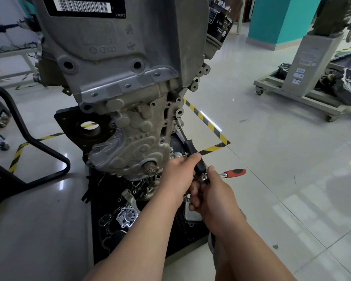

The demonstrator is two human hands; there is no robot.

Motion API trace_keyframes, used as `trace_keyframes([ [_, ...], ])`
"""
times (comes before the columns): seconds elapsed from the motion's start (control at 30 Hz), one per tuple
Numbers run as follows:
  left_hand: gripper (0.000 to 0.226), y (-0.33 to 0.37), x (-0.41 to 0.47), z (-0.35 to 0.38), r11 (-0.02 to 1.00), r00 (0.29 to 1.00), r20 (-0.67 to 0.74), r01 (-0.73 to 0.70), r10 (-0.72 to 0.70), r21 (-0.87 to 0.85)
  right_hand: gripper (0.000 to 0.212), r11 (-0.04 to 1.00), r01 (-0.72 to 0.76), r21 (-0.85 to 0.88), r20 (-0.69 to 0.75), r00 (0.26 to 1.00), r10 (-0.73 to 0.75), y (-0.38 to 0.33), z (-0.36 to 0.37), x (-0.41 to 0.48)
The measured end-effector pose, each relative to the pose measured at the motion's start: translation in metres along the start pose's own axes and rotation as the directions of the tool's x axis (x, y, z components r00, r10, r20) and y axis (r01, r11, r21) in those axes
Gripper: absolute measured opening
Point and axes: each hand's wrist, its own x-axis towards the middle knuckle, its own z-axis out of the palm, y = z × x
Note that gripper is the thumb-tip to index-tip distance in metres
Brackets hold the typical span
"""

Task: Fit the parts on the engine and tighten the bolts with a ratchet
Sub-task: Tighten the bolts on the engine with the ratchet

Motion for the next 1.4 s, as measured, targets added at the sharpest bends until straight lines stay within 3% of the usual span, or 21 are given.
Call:
trace_keyframes([
  [0.17, 0.043, 0.0, 0.001, 0.001, 0.999, 0.999, -0.033, -0.033, 0.032, -0.012, 0.05, 0.998, -0.031, -0.046, 0.03, 0.999, 0.032, 0.0, -0.001, -0.001],
  [0.3, 0.033, 0.0, 0.0, 0.001, 0.999, 0.999, -0.031, -0.04, 0.04, -0.02, 0.053, 0.985, 0.049, -0.167, -0.006, 0.999, -0.051, 0.0, -0.001, -0.002],
  [0.43, 0.031, -0.002, 0.004, 0.002, 0.997, 0.994, -0.077, -0.076, 0.078, 0.032, 0.036, 0.907, 0.161, -0.389, -0.079, 0.975, -0.208, 0.005, -0.005, -0.001],
  [0.6, 0.032, -0.002, 0.004, 0.001, 0.998, 0.996, -0.062, -0.066, 0.067, 0.005, 0.01, 0.793, 0.308, -0.525, -0.024, 0.926, -0.376, 0.008, -0.006, -0.002],
  [0.77, 0.027, -0.001, 0.003, 0.001, 0.999, 0.997, -0.054, -0.05, 0.049, -0.016, 0.036, 0.619, 0.375, -0.69, 0.085, 0.892, -0.445, 0.005, 0.0, -0.013],
  [0.9, 0.028, -0.001, 0.004, 0.001, 0.997, 0.996, -0.051, -0.073, 0.074, 0.024, 0.046, 0.565, 0.374, -0.735, 0.098, 0.884, -0.457, 0.007, 0.002, -0.012],
  [1.1, 0.031, 0.001, 0.003, -0.001, 0.999, 0.998, -0.047, -0.05, 0.05, -0.007, 0.041, 0.64, 0.398, -0.657, 0.112, 0.891, -0.44, 0.009, 0.002, -0.01],
  [1.27, 0.04, 0.002, 0.003, -0.004, 0.999, 1.0, -0.027, -0.009, 0.01, 0.036, 0.019, 0.854, 0.268, -0.446, -0.03, 0.949, -0.313, 0.009, 0.003, -0.004],
  [1.4, 0.06, 0.0, 0.001, -0.005, 0.997, 1.0, 0.01, 0.001, -0.002, 0.075, 0.045, 0.977, 0.089, -0.193, -0.067, 0.992, -0.104, 0.0, 0.004, -0.005],
])
